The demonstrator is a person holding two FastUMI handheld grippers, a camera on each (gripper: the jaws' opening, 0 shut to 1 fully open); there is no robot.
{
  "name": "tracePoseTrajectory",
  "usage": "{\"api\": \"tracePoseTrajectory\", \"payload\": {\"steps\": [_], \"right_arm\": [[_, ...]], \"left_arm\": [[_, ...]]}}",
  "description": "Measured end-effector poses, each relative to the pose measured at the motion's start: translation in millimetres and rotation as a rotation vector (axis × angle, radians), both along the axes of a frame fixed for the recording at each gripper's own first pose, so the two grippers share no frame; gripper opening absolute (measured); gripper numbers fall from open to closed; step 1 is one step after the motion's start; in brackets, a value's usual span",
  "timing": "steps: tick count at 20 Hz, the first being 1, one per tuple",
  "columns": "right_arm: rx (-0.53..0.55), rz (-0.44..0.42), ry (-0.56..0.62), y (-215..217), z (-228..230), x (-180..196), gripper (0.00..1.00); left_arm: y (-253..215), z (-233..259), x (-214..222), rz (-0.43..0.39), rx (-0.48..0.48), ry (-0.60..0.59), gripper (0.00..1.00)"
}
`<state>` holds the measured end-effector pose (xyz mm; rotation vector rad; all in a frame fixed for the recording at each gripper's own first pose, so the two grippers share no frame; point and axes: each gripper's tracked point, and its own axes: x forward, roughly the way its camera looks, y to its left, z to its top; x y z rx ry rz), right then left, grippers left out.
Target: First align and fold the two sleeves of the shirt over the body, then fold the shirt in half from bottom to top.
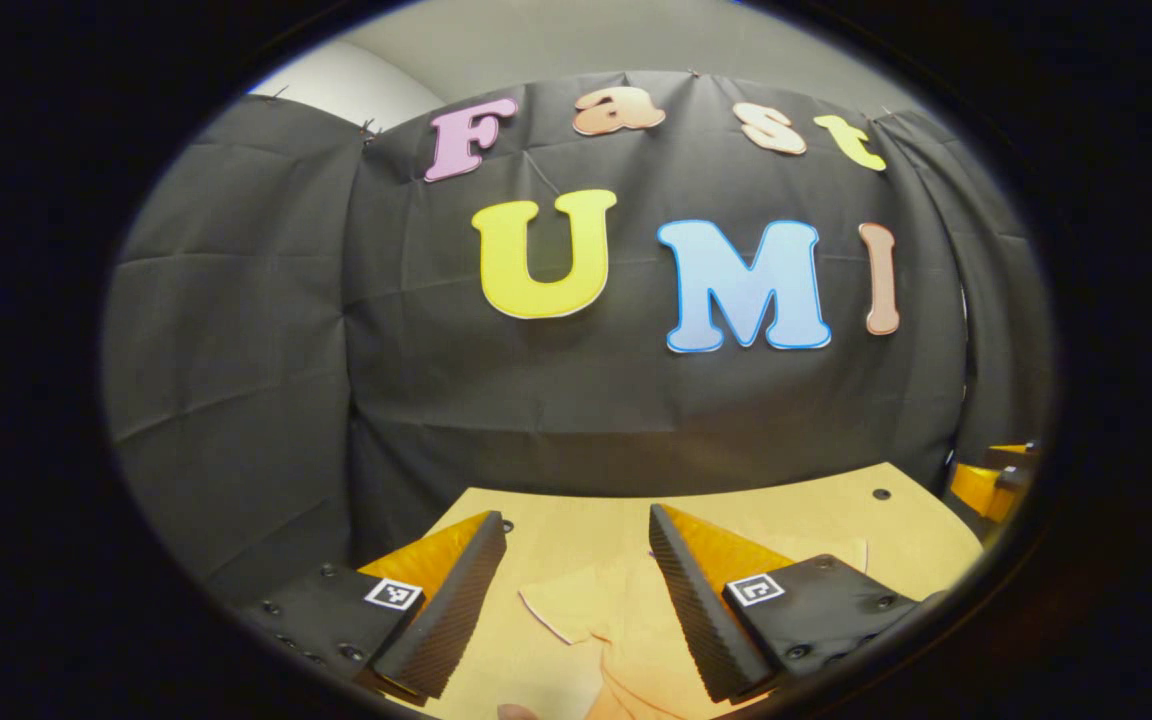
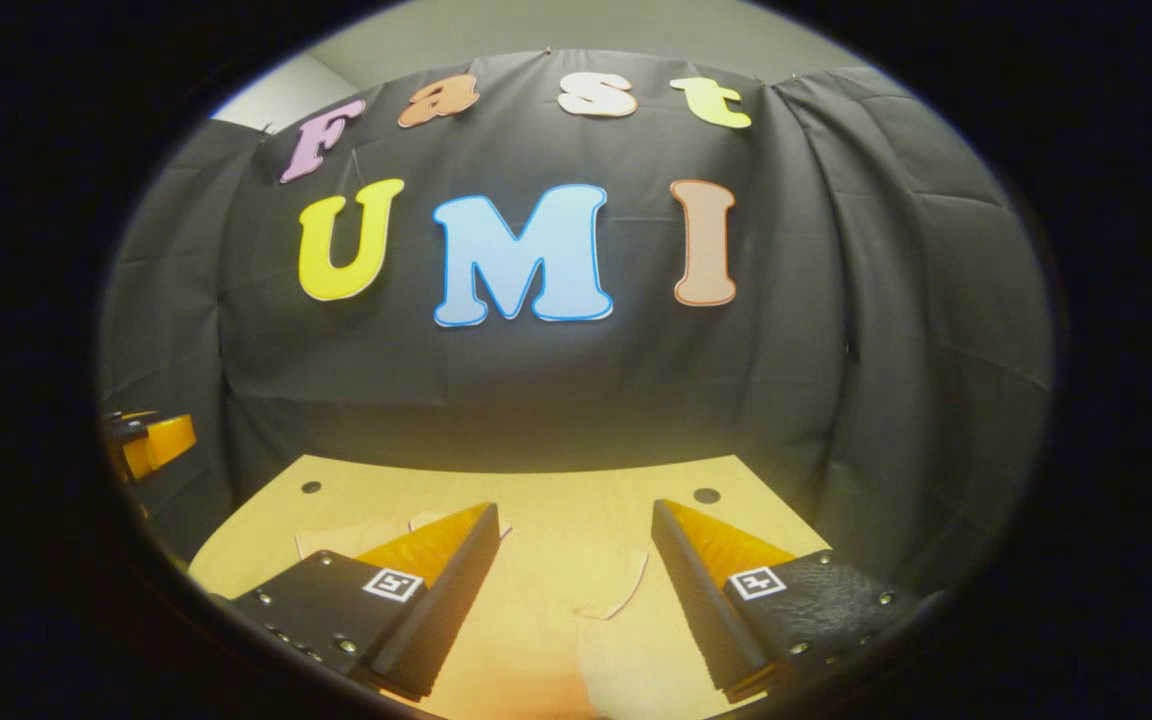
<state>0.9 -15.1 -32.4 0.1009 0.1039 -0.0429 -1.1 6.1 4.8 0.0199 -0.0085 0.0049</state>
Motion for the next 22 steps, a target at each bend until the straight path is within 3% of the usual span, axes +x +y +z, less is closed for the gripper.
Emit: {"api": "tracePoseTrajectory", "payload": {"steps": [5, 12, 22], "right_arm": [[-0.003, 0.013, 0.057, 1, -20, 17, 0.96], [0.017, 0.046, 0.231, 1, -76, 73, 0.96], [-0.008, 0.062, 0.505, -8, -192, 143, 0.97]], "left_arm": [[1, -2, 0, 0.001, -0.003, 0.005, 0.94], [5, -9, 5, 0.006, -0.010, 0.026, 0.94], [14, -19, 24, 0.024, 0.007, 0.064, 0.94]]}}
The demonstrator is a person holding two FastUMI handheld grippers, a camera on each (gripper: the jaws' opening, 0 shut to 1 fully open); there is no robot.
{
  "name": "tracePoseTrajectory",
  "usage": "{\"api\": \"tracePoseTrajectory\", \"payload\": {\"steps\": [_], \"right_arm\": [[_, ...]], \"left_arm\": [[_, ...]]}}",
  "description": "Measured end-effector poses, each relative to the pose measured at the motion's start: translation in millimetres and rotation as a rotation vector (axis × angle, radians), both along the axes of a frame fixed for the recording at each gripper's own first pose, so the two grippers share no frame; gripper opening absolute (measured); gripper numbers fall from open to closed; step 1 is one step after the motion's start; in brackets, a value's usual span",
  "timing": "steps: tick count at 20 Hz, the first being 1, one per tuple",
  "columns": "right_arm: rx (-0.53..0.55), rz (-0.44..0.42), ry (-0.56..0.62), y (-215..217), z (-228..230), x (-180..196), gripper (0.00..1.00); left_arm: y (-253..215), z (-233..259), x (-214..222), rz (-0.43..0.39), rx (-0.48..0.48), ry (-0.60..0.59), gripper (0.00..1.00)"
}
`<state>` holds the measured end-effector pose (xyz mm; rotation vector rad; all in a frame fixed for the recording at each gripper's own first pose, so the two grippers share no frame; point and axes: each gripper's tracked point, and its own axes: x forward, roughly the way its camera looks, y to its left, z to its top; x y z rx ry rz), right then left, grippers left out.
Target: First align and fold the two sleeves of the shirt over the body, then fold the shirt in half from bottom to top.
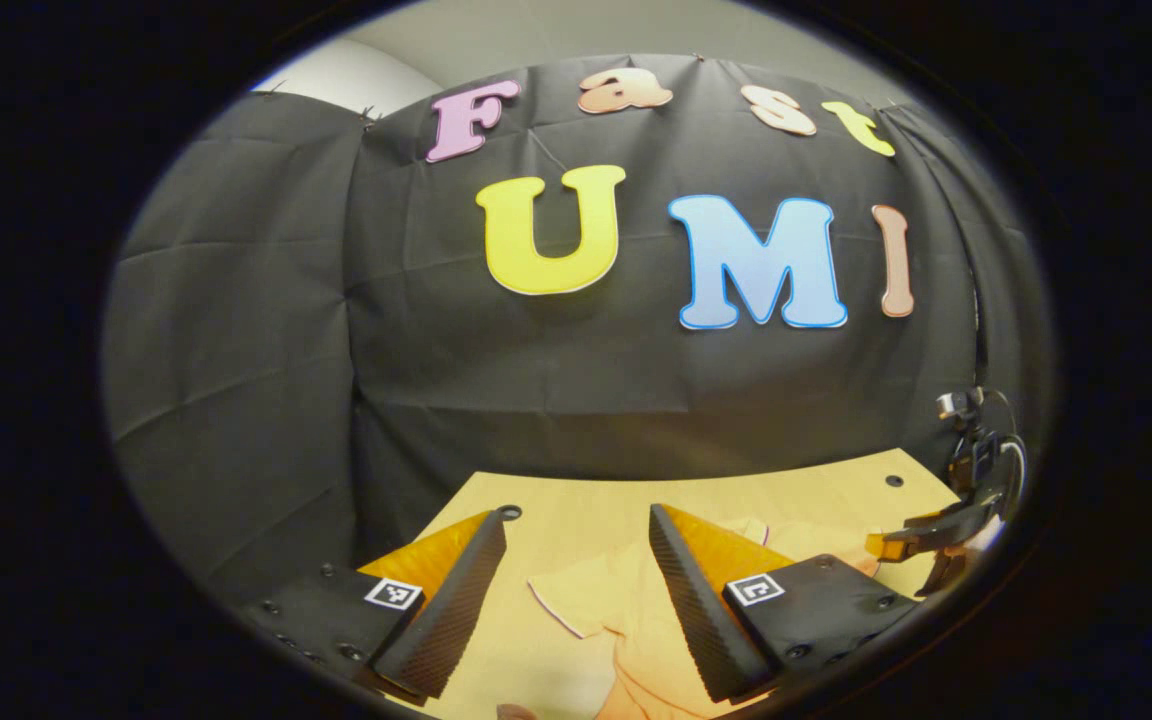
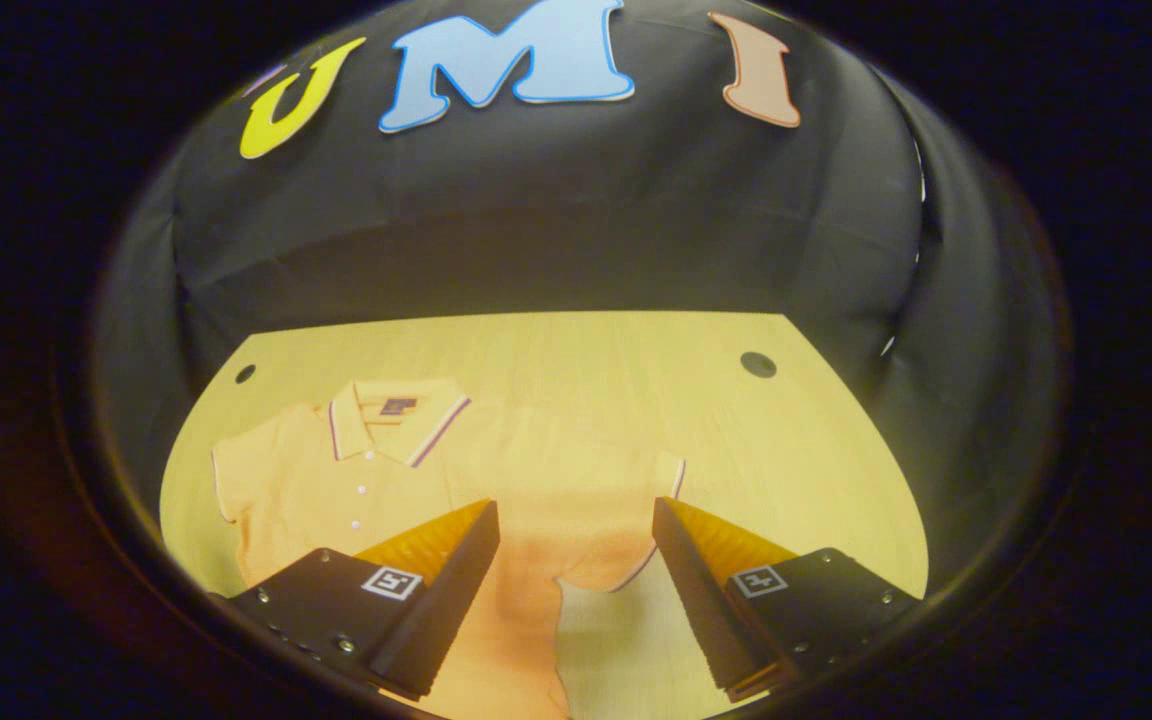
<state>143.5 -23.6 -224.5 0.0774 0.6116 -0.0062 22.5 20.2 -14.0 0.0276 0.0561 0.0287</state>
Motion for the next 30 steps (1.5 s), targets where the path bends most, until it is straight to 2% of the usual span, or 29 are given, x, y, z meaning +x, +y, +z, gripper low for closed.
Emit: {"api": "tracePoseTrajectory", "payload": {"steps": [7, 13, 15, 17, 18, 19, 20, 21, 22, 23, 26, 30], "right_arm": [[0.017, -0.046, 0.160, -12, -60, 18, 0.97], [0.032, -0.079, 0.234, -20, -86, 21, 0.97], [0.070, -0.096, 0.235, -19, -84, 22, 0.97], [0.076, -0.097, 0.231, -20, -85, 23, 0.90], [0.081, -0.081, 0.227, -19, -84, 25, 0.81], [0.095, -0.069, 0.227, -17, -82, 24, 0.79], [0.104, -0.068, 0.228, -16, -80, 26, 0.41], [0.119, -0.058, 0.227, -13, -83, 27, 0.34], [0.122, -0.063, 0.230, -11, -81, 27, 0.21], [0.117, -0.060, 0.228, -11, -83, 28, 0.12], [0.072, -0.038, 0.218, -8, -77, 30, 0.13], [0.015, 0.019, 0.102, 12, -42, 43, 0.12]], "left_arm": [[-2, -4, 4, 0.007, 0.000, 0.018, 0.94], [0, -5, 6, 0.011, -0.003, 0.032, 0.94], [0, -5, 6, 0.012, -0.005, 0.034, 0.94], [1, -6, 6, 0.012, -0.009, 0.036, 0.94], [1, -6, 5, 0.009, -0.011, 0.035, 0.94], [1, -6, 6, 0.006, -0.013, 0.036, 0.95], [2, -7, 5, 0.002, -0.011, 0.037, 0.95], [2, -6, 5, 0.001, -0.008, 0.039, 0.94], [1, -7, 5, -0.002, -0.005, 0.040, 0.94], [0, -7, 5, -0.005, -0.004, 0.042, 0.94], [1, -8, 4, -0.008, -0.002, 0.046, 0.94], [2, -10, 4, -0.007, -0.009, 0.047, 0.94]]}}
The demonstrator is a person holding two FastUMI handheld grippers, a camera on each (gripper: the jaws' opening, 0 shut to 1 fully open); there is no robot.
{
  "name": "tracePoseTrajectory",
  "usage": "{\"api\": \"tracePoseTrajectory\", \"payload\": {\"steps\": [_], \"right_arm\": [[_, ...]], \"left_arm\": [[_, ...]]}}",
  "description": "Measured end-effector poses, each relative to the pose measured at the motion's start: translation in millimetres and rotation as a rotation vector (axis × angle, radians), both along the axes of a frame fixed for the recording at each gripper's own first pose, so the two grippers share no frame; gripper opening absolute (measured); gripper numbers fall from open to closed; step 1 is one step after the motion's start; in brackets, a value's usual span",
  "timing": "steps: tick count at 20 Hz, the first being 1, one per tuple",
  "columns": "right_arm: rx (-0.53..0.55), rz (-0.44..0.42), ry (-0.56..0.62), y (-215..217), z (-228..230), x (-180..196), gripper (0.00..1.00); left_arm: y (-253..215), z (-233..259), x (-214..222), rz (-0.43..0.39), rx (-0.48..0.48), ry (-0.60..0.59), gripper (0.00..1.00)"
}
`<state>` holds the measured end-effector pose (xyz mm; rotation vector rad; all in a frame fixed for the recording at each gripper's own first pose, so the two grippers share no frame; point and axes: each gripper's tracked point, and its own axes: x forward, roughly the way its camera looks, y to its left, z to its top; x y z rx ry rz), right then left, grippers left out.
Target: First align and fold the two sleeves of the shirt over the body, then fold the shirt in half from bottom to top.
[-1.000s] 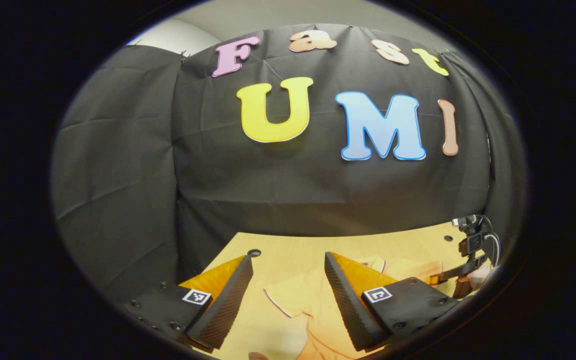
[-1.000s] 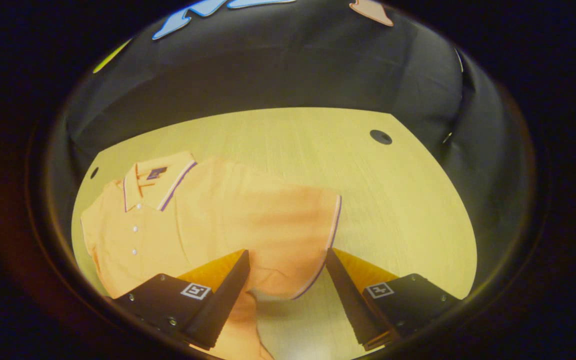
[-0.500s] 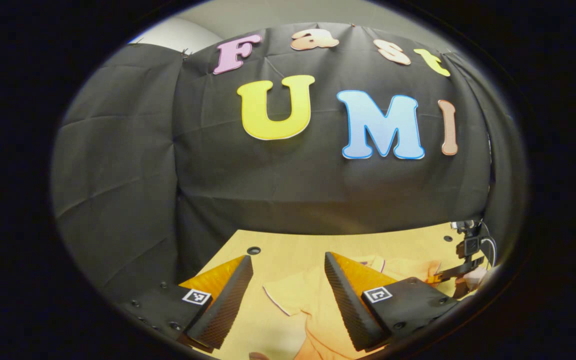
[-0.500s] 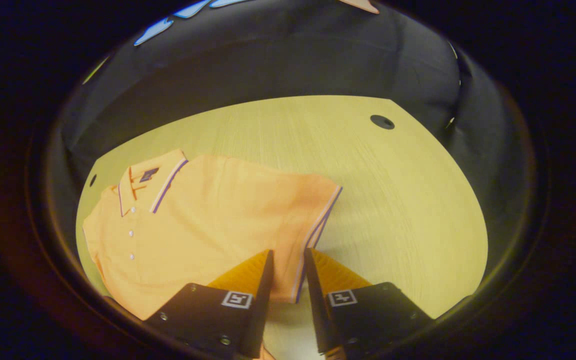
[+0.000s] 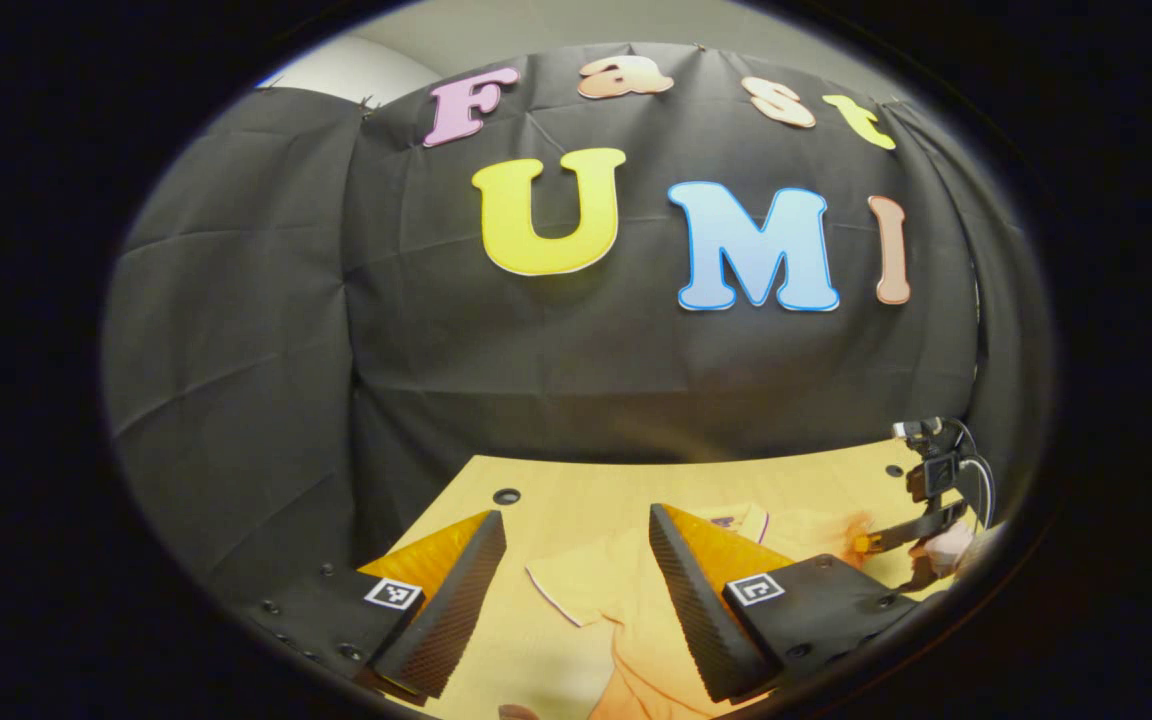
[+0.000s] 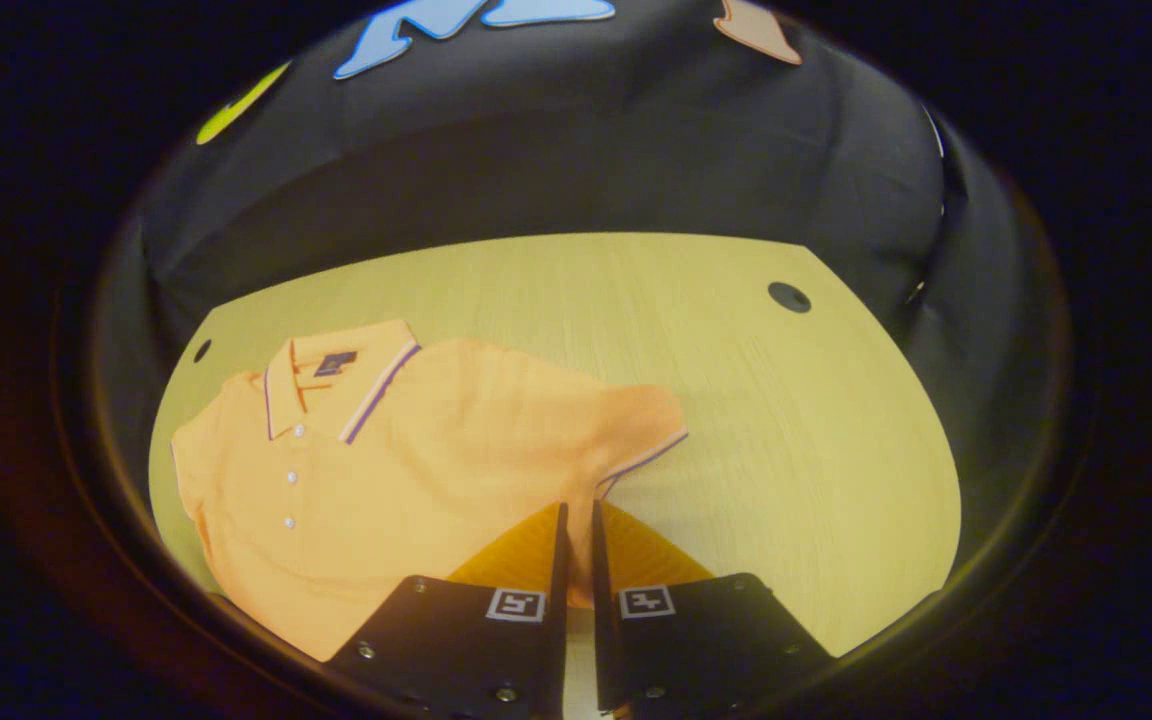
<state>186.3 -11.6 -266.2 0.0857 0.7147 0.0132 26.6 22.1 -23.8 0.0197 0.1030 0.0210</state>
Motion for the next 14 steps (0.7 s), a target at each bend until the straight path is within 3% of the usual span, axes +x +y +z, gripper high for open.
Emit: {"api": "tracePoseTrajectory", "payload": {"steps": [7, 10, 11, 12, 14], "right_arm": [[-0.123, 0.295, -0.064, 83, 13, -4, 0.12], [-0.152, 0.349, -0.026, 102, -1, -13, 0.12], [-0.151, 0.358, -0.016, 106, -5, -15, 0.14], [-0.147, 0.367, -0.008, 110, -6, -16, 0.24], [-0.153, 0.371, -0.009, 111, -6, -16, 0.34]], "left_arm": [[3, -2, 1, 0.012, -0.007, 0.005, 0.94], [2, -5, 2, 0.018, -0.009, 0.011, 0.95], [3, -5, 3, 0.022, -0.010, 0.016, 0.95], [4, -5, 4, 0.023, -0.011, 0.020, 0.95], [2, -6, 5, 0.025, -0.019, 0.027, 0.95]]}}
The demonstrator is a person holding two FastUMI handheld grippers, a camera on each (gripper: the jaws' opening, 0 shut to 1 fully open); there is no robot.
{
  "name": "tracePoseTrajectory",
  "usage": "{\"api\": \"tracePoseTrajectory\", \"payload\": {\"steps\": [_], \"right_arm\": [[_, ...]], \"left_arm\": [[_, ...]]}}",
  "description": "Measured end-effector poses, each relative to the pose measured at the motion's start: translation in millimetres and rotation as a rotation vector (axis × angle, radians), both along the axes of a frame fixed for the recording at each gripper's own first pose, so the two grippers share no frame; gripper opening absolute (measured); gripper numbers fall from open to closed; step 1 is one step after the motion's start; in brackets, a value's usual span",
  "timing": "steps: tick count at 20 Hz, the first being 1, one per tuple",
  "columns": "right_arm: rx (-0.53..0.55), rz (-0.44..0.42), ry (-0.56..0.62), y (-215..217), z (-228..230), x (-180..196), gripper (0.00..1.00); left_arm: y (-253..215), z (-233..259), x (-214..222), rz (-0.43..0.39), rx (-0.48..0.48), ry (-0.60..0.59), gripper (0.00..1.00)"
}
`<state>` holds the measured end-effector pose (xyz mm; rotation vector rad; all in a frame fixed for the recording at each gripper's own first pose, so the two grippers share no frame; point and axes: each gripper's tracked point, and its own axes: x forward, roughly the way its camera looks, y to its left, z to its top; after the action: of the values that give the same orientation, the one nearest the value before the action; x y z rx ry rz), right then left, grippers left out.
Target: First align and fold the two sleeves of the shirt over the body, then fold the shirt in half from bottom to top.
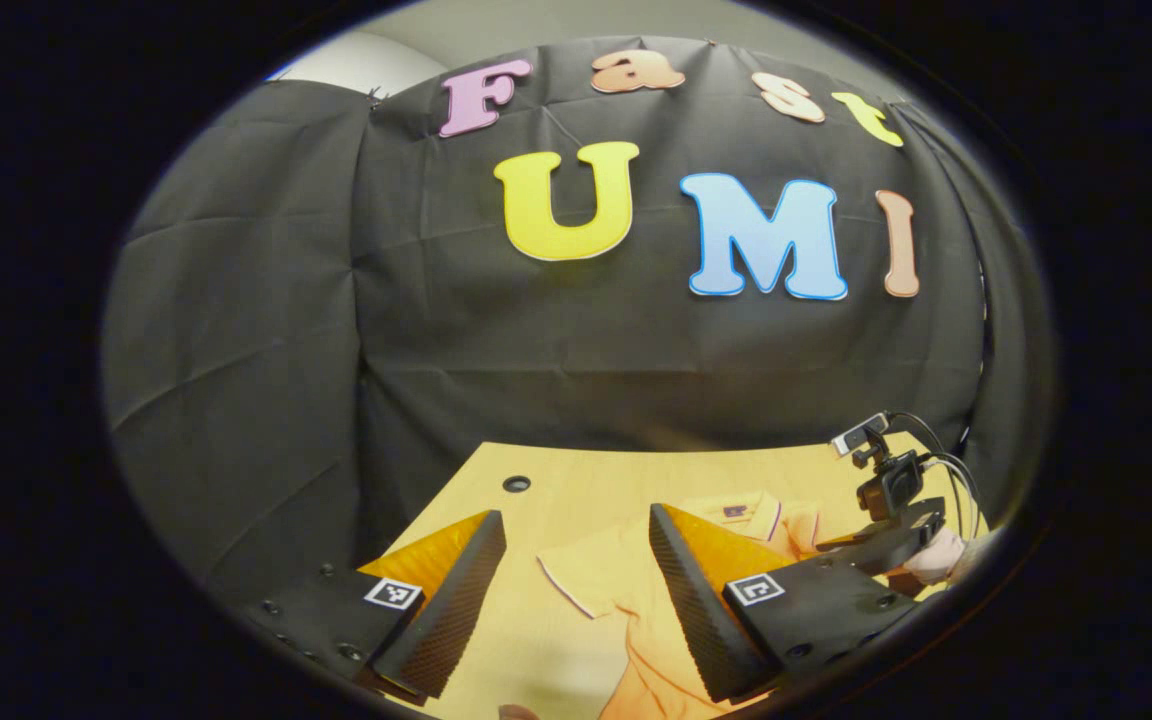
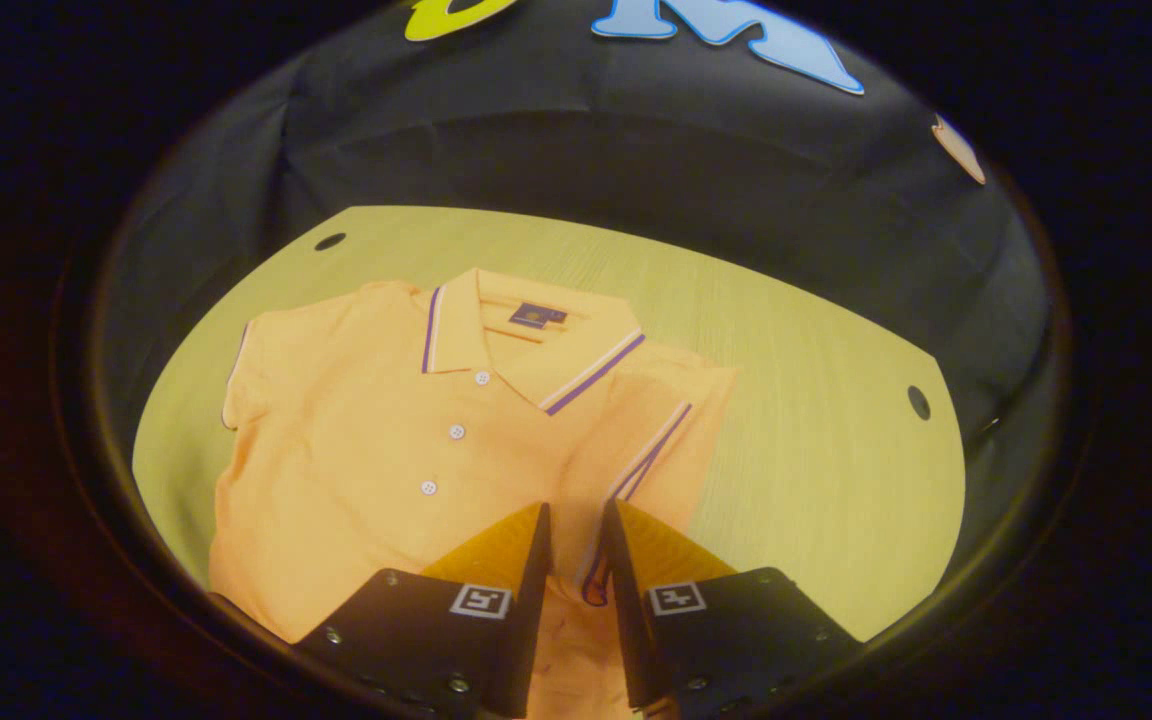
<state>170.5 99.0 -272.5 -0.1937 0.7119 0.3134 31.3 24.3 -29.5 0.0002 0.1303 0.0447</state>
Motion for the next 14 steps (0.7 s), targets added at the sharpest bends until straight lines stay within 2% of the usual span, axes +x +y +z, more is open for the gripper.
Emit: {"api": "tracePoseTrajectory", "payload": {"steps": [1, 2, 7, 14], "right_arm": [[-0.002, -0.004, -0.002, -1, 2, 0, 0.41], [-0.004, -0.011, -0.005, -4, 3, 0, 0.42], [-0.019, -0.069, -0.110, -20, 39, 0, 0.44], [0.058, -0.059, -0.201, -13, 93, -32, 0.44]], "left_arm": [[2, -5, 1, 0.000, -0.005, 0.004, 0.95], [4, -9, 3, -0.002, -0.008, 0.009, 0.95], [3, -44, 29, -0.033, -0.018, 0.049, 0.95], [-3, -107, 93, -0.049, -0.037, 0.155, 0.95]]}}
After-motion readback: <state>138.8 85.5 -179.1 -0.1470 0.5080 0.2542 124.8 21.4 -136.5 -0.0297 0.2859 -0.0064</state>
